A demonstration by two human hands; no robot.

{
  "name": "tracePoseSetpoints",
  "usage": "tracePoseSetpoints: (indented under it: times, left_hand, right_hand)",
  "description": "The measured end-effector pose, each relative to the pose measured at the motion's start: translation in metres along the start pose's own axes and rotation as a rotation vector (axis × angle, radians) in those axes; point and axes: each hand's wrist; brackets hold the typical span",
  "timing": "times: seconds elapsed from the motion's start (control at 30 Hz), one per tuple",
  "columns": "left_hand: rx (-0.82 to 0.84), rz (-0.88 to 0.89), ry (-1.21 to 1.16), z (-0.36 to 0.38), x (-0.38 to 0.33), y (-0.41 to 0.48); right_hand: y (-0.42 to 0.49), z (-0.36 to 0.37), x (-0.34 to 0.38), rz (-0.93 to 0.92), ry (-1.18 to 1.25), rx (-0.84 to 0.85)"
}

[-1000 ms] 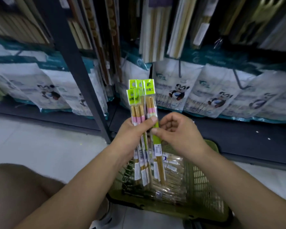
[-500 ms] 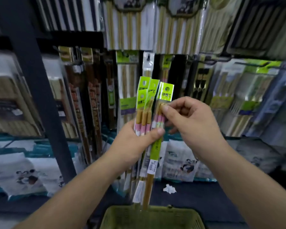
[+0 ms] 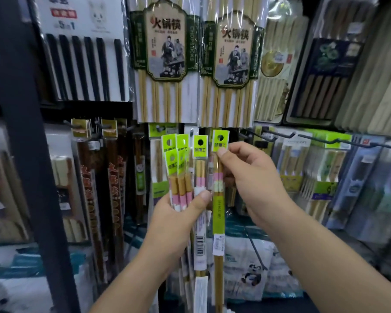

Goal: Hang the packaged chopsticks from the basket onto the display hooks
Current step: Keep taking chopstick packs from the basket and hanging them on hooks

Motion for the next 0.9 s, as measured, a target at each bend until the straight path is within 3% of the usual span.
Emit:
tracePoseSetpoints:
  times: [0.3, 0.63, 0.9]
  left_hand:
    - [-0.026, -0.011, 0.074, -0.009, 0.004, 0.005]
    - [-0.009, 0.005, 0.057, -0.013, 0.005, 0.006]
    - [0.012, 0.009, 0.064, -0.015, 0.005, 0.005]
  right_hand:
    - [0.021, 0.002, -0.001, 0.1, 0.027, -0.085]
    - [0.032, 0.008, -0.011, 0.088, 0.014, -0.139]
    - [0.044, 0.013, -0.027, 0.121, -0.114, -0.165]
Point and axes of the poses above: each hand's wrist, its own y-axis towards the middle knuckle, its own z-axis out of the palm, x = y × z, and after that the axes turned 7 degrees about -x, right-handed
